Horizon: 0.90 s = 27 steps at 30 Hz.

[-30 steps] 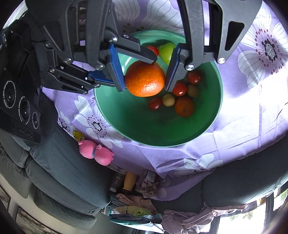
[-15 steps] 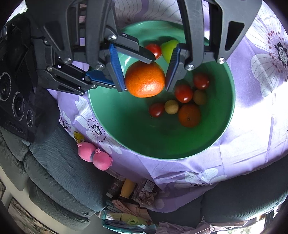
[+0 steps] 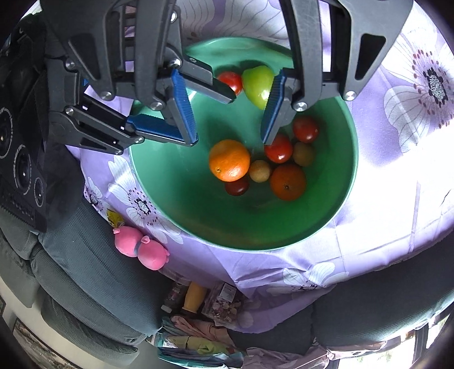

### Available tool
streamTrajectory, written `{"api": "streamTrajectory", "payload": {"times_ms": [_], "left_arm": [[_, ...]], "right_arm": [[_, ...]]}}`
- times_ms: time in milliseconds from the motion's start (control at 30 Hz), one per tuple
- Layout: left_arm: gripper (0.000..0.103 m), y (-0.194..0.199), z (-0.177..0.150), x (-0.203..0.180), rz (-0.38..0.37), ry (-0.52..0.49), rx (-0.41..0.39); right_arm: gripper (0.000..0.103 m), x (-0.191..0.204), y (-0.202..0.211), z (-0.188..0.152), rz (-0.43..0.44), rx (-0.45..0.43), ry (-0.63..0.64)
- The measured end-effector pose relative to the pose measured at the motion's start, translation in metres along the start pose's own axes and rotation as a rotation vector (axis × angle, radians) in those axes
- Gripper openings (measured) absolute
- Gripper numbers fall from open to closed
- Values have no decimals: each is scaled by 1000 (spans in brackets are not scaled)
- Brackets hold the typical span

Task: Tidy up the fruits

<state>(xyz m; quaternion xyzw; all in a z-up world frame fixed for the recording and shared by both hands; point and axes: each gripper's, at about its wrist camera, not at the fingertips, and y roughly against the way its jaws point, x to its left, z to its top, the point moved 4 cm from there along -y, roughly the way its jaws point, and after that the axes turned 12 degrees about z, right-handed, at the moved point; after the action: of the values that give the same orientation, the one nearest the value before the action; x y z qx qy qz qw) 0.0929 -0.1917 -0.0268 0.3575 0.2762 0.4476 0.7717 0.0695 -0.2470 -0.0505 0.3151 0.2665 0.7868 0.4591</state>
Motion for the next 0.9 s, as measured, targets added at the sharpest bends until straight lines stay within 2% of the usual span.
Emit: {"api": "streamTrajectory", "payload": {"times_ms": [67, 200, 333, 433, 633, 733, 767, 800, 867, 900], "left_arm": [[49, 3, 1, 1, 22, -9, -12], [59, 11, 1, 7, 51, -1, -33], [62, 20, 1, 11, 87, 0, -52], [77, 28, 1, 13, 119, 0, -71], [87, 44, 1, 19, 173, 7, -101], [92, 50, 1, 21, 207, 21, -101], [101, 53, 2, 23, 222, 32, -107], [102, 57, 2, 24, 227, 40, -117], [102, 64, 2, 25, 249, 57, -127], [102, 68, 3, 26, 267, 63, -136]], "right_arm": [[47, 2, 2, -1, -14, 0, 13], [47, 3, 7, 0, -34, -11, 17], [47, 3, 14, 1, -51, -23, 15], [47, 4, 18, 1, -60, -30, 16], [47, 4, 32, 3, -88, -44, 16], [58, 4, 38, 3, -124, -38, 15], [60, 4, 39, 3, -129, -37, 14], [61, 4, 41, 3, -132, -37, 12], [70, 4, 46, 4, -146, -43, 14], [71, 4, 46, 4, -146, -43, 14]]}}
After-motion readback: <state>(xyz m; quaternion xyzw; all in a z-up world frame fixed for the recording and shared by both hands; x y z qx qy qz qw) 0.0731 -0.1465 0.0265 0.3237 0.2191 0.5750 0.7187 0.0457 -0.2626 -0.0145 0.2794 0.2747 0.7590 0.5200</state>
